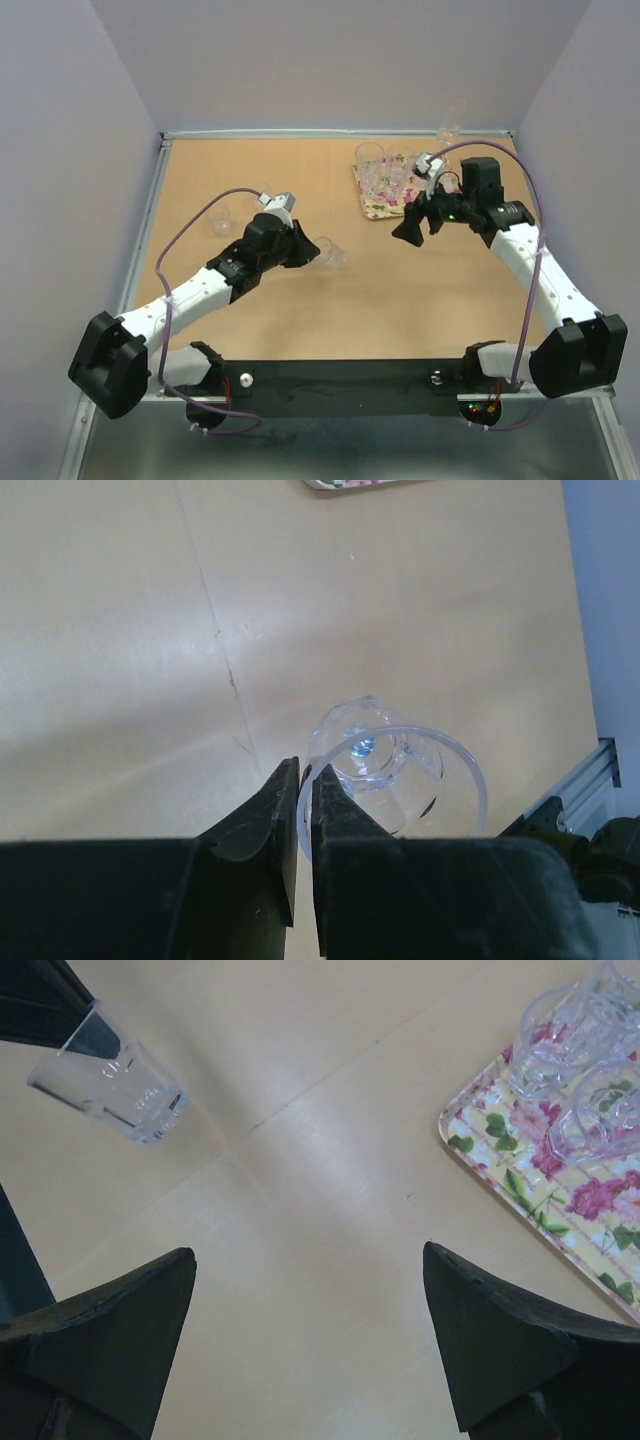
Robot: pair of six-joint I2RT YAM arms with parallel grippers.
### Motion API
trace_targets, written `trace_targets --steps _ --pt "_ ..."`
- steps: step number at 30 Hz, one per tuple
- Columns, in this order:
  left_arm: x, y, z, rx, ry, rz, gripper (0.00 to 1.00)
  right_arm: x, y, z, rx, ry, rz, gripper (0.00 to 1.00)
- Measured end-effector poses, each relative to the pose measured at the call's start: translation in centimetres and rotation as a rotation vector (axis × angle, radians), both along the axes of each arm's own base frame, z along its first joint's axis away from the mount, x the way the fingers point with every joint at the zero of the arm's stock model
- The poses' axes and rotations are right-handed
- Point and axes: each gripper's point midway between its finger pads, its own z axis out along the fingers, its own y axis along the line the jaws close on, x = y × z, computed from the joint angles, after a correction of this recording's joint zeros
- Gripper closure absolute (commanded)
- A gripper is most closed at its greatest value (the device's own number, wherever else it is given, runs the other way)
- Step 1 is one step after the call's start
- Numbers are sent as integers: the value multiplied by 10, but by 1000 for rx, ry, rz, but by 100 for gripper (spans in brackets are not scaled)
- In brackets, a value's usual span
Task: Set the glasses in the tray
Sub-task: Pass the glass from one robot arm to another
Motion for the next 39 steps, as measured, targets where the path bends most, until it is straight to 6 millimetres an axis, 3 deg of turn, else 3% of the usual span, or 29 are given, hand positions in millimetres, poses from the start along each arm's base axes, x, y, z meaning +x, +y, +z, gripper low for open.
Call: trace_targets --steps 10,17,24,29,36,39 --pt "9 -41 1 42 -4 69 100 2 48 -11 -145 42 15 0" --pt "18 -65 -2 89 4 126 100 7 66 -11 -136 108 -20 0" --pt "26 -77 -6 141 29 213 100 13 74 -15 -145 152 -86 1" --pt "32 -82 -11 176 55 259 100 16 76 -29 -200 156 -120 11" --pt "31 -85 -26 224 90 273 100 20 77 -45 -262 164 -156 32" --pt "30 -84 -29 230 100 276 100 22 77 -52 -276 180 -170 34"
